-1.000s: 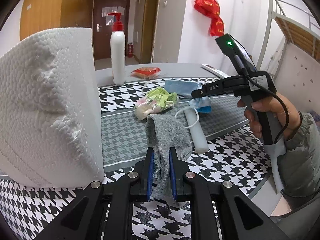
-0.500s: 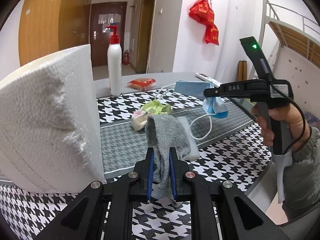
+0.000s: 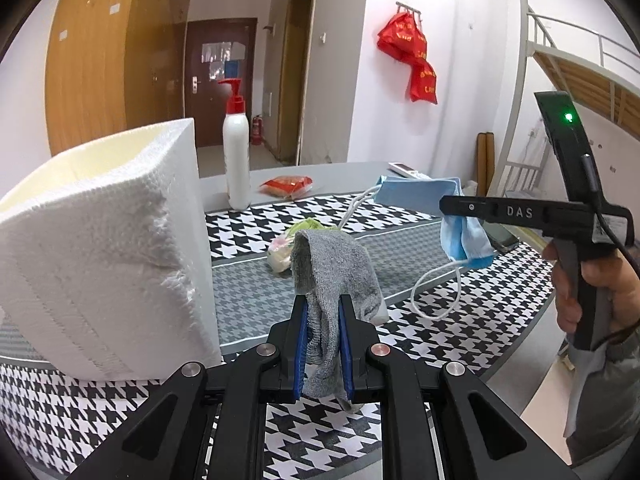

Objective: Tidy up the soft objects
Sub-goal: 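Carry the sock and mask in both tools over to the foam box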

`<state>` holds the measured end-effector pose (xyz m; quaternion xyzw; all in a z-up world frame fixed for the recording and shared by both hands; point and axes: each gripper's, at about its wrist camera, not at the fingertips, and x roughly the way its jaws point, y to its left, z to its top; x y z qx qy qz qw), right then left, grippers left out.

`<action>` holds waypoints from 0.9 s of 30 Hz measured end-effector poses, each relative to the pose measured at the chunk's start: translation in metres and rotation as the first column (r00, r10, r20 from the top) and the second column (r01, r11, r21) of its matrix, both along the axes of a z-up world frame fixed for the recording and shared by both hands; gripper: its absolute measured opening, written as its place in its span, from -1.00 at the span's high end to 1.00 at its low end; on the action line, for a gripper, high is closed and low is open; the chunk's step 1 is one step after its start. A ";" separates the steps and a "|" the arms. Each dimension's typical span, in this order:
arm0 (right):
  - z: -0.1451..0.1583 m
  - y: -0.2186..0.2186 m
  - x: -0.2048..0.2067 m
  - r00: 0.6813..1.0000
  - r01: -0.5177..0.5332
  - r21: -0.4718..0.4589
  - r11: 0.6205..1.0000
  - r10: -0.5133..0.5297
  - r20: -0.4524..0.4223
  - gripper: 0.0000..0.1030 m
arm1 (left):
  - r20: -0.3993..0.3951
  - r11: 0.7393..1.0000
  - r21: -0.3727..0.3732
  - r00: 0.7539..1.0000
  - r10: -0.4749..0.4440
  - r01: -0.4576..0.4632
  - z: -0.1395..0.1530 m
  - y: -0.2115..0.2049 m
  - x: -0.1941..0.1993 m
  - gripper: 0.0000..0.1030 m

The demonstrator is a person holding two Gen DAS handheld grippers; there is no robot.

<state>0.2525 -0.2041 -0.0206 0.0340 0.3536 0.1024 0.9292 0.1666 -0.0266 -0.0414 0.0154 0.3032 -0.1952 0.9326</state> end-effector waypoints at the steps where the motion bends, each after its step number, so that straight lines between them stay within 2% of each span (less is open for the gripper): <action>1: 0.001 0.000 -0.004 1.000 0.002 0.000 1.000 -0.002 0.005 0.65 | 0.004 1.000 0.001 1.000 -0.001 0.001 0.001 0.000 -0.002 0.70; 27: 0.037 0.018 -0.062 0.990 -0.027 0.038 0.999 0.021 0.142 0.64 | 0.133 0.999 -0.011 0.990 0.046 -0.045 0.040 0.023 -0.032 0.70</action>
